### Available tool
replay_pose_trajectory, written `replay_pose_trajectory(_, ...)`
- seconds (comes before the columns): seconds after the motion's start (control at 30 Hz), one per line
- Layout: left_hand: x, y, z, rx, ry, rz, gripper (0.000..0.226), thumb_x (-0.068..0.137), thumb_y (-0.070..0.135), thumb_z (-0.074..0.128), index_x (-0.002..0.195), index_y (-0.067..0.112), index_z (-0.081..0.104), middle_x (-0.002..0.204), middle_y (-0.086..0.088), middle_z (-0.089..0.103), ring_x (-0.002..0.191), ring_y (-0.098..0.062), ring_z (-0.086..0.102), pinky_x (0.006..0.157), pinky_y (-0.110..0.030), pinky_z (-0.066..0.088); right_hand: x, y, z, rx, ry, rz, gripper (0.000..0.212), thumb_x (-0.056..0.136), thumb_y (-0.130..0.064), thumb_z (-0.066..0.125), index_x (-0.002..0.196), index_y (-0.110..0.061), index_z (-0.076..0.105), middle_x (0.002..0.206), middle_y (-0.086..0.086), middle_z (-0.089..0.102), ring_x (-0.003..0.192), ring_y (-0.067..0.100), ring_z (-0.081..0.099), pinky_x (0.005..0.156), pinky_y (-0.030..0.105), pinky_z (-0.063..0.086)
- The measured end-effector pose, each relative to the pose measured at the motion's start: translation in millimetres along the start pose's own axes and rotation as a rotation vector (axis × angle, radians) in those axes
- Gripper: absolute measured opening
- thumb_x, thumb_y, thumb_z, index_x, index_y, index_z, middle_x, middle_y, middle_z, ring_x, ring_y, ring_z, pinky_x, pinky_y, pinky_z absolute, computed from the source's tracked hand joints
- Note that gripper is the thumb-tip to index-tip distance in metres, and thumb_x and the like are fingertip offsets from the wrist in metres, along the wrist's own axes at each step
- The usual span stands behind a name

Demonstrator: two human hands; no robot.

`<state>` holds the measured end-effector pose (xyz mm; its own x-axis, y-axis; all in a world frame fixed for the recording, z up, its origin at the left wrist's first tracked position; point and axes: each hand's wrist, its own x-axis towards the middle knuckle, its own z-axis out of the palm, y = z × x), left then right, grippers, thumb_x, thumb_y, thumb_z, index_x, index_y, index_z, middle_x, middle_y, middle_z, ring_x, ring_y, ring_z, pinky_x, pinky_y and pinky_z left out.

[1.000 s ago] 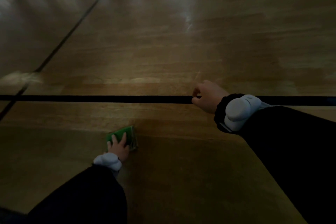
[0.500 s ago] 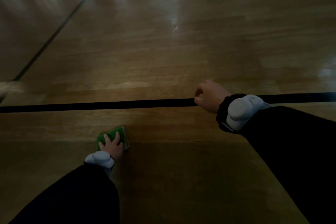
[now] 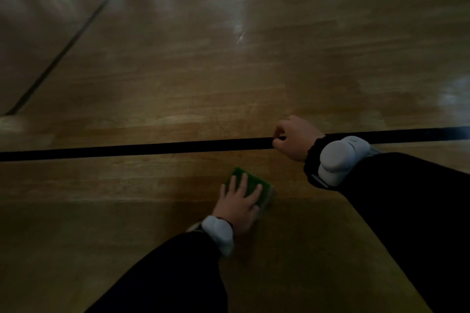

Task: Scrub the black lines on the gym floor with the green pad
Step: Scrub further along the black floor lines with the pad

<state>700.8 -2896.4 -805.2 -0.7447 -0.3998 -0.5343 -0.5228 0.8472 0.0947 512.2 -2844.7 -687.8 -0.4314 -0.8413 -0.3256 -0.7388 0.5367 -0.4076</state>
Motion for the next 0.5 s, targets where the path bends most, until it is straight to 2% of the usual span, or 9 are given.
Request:
replay_pose_trajectory(0.1, -12, 33, 14, 0.081, -0.033, 0.218, 0.055, 0.102, 0.04, 0.024, 0.15, 0.039, -0.003, 0.157, -0.002, -0.023, 0.143, -0.032, -0.022, 0.109, -0.045, -0.021, 0, -1, 0, 0.005, 0.003, -0.006, 0.027, 0.095, -0.029, 0.051, 0.115, -0.012, 0.058, 0.124, 0.009, 0.047, 0.107, 0.025, 0.051, 0.084, 0.03, 0.041)
replay_pose_trajectory(0.2, -16, 35, 23, 0.063, -0.058, 0.283, 0.053, 0.102, 0.041, 0.022, 0.15, 0.041, 0.001, 0.158, 0.001, -0.022, 0.144, -0.029, -0.022, 0.111, -0.044, -0.02, -1, -3, 1, 0.005, 0.01, -0.01, 0.027, 0.096, -0.03, 0.051, 0.115, -0.012, 0.058, 0.125, 0.009, 0.047, 0.106, 0.026, 0.052, 0.084, 0.03, 0.042)
replay_pose_trajectory(0.37, -12, 23, 20, 0.056, -0.051, 0.256, 0.053, 0.102, 0.042, 0.022, 0.149, 0.043, -0.001, 0.158, 0.005, -0.02, 0.145, -0.023, -0.02, 0.113, -0.04, -0.017, -1, -4, 2, 0.007, 0.0, -0.011, 0.028, 0.096, -0.03, 0.051, 0.115, -0.011, 0.059, 0.123, 0.009, 0.047, 0.102, 0.025, 0.052, 0.083, 0.03, 0.043)
replay_pose_trajectory(0.5, -16, -2, 18, 0.04, -0.016, 0.062, 0.055, 0.101, 0.041, 0.024, 0.149, 0.041, -0.005, 0.157, 0.001, -0.022, 0.146, -0.024, -0.019, 0.118, -0.044, -0.011, -1, -6, 4, -0.006, -0.026, -0.021, 0.028, 0.096, -0.031, 0.051, 0.115, -0.012, 0.059, 0.122, 0.009, 0.047, 0.102, 0.025, 0.052, 0.087, 0.032, 0.045)
